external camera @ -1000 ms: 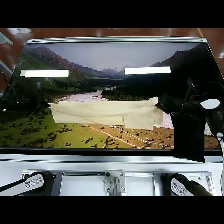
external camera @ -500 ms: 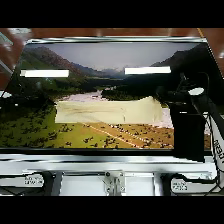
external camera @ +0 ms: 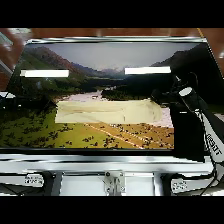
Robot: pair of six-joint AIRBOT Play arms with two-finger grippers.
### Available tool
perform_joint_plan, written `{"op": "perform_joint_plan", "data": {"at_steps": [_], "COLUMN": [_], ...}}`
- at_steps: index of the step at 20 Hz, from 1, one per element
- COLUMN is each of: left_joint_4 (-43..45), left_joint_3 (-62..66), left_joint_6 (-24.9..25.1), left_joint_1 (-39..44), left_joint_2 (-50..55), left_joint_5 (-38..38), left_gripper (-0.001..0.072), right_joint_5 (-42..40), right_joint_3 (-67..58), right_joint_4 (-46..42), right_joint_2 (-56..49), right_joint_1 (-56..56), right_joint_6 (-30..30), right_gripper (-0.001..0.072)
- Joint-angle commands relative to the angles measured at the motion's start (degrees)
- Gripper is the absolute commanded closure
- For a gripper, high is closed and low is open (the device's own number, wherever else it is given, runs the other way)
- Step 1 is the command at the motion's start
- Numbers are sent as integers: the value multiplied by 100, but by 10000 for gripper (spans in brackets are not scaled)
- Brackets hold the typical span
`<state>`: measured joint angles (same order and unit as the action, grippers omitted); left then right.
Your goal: Fold the shirts.
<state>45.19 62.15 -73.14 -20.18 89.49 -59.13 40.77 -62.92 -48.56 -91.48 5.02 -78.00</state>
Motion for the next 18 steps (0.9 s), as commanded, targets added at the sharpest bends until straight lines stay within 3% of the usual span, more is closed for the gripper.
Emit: {"op": "perform_joint_plan", "data": {"at_steps": [1,2,6,9,12,18], "left_joint_4": [59,61,68,68,63,66], "left_joint_3": [15,90,979,1628,1797,1797], "left_joint_6": [-245,-363,-323,-332,-415,-407], "left_joint_1": [-17,-37,-291,-365,-315,15], "left_joint_2": [2,-15,-74,-214,-413,-584], "left_joint_5": [-201,-341,-1108,-1473,-1556,-1650], "left_gripper": [258,-10,-5,1,2,3], "right_joint_5": [173,79,37,992,1762,1816], "right_joint_3": [-11,-11,-13,-11,-11,-133], "right_joint_4": [-721,-702,-1069,-1840,-1036,514], "right_joint_2": [-4,66,721,743,358,177], "right_joint_1": [-11,-11,328,876,1097,1088], "right_joint_6": [-334,-267,52,-358,282,1152], "right_gripper": [462,53,29,29,29,29]}}
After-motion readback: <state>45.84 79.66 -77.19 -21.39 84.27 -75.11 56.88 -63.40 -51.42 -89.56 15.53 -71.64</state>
